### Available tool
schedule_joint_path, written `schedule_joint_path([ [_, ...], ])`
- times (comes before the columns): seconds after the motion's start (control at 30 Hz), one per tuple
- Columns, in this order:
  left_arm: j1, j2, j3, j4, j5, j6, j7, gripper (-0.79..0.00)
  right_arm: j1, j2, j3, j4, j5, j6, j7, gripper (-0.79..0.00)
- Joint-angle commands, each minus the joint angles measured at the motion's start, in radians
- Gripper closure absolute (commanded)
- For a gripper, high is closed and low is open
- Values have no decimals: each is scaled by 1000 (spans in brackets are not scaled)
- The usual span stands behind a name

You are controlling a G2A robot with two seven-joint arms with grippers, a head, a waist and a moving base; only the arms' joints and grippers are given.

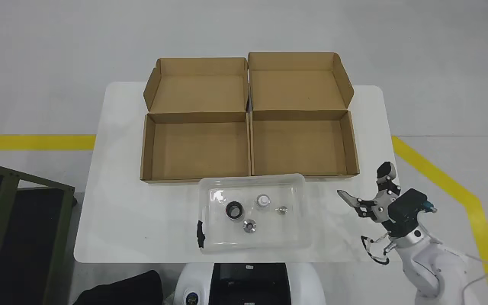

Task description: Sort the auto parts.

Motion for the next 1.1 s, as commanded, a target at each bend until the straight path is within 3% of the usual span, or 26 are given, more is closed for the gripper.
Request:
schedule_joint_path([
  [0.0, 0, 0, 0, 0, 0, 0, 0, -785, 0, 0, 0, 0, 0, 0, 0, -785],
  [0.73, 0, 0, 0, 0, 0, 0, 0, -785, 1, 0, -1, -1, 2, 1, 2, -785],
  [1.07, 0, 0, 0, 0, 0, 0, 0, -785, 49, 10, -101, -45, -35, -84, 153, -785],
])
